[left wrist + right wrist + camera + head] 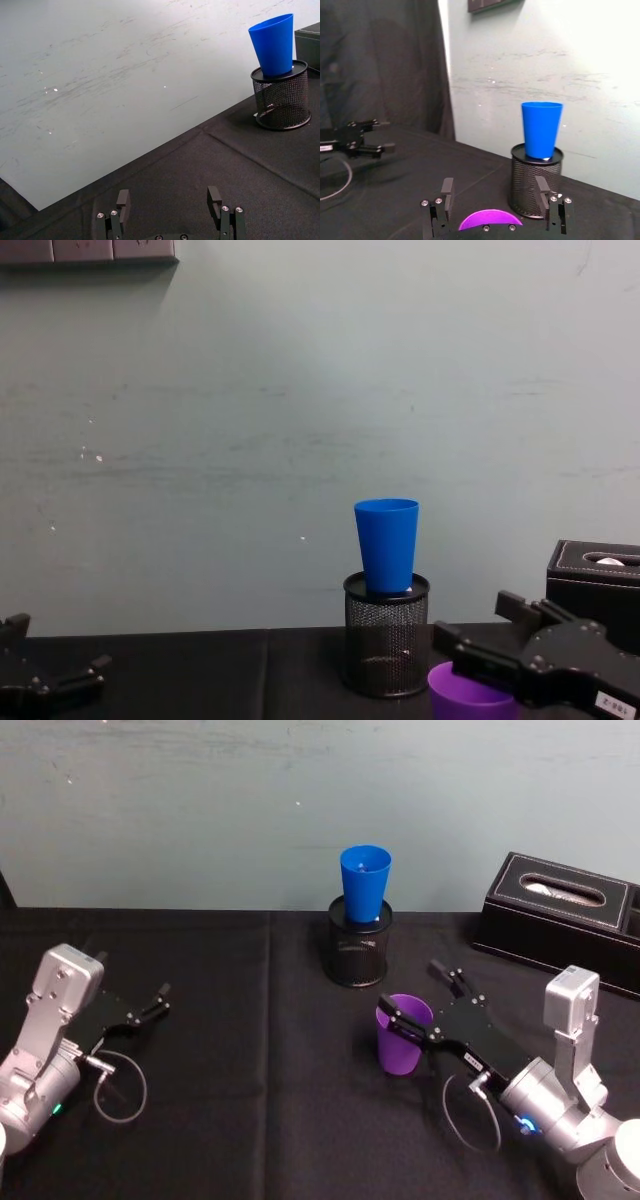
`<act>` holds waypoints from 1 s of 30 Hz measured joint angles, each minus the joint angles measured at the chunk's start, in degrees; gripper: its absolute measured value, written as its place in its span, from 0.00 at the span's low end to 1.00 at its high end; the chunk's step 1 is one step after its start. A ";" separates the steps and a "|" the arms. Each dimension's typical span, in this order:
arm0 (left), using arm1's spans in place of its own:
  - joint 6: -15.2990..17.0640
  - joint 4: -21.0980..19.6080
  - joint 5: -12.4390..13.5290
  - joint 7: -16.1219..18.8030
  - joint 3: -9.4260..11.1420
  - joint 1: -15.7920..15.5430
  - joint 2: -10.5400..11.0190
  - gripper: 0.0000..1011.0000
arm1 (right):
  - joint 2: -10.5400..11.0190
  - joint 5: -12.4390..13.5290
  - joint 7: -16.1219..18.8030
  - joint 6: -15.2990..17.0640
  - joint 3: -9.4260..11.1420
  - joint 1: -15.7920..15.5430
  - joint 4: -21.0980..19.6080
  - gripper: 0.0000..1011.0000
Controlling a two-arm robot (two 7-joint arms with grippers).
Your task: Pick up one cup with a gripper and tap it against the other cup.
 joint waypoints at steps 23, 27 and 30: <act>0.00 0.00 0.00 0.00 0.00 0.00 0.00 1.00 | -2.94 -2.94 -10.17 3.66 5.48 -1.95 -0.73 0.99; 0.00 0.00 0.00 0.00 0.00 0.00 0.00 1.00 | -3.30 -4.01 -11.32 3.95 6.11 -1.82 -0.19 0.99; 0.00 0.00 0.00 0.00 0.00 0.00 0.00 1.00 | -3.66 -5.12 -12.55 4.31 6.72 -1.81 0.02 0.99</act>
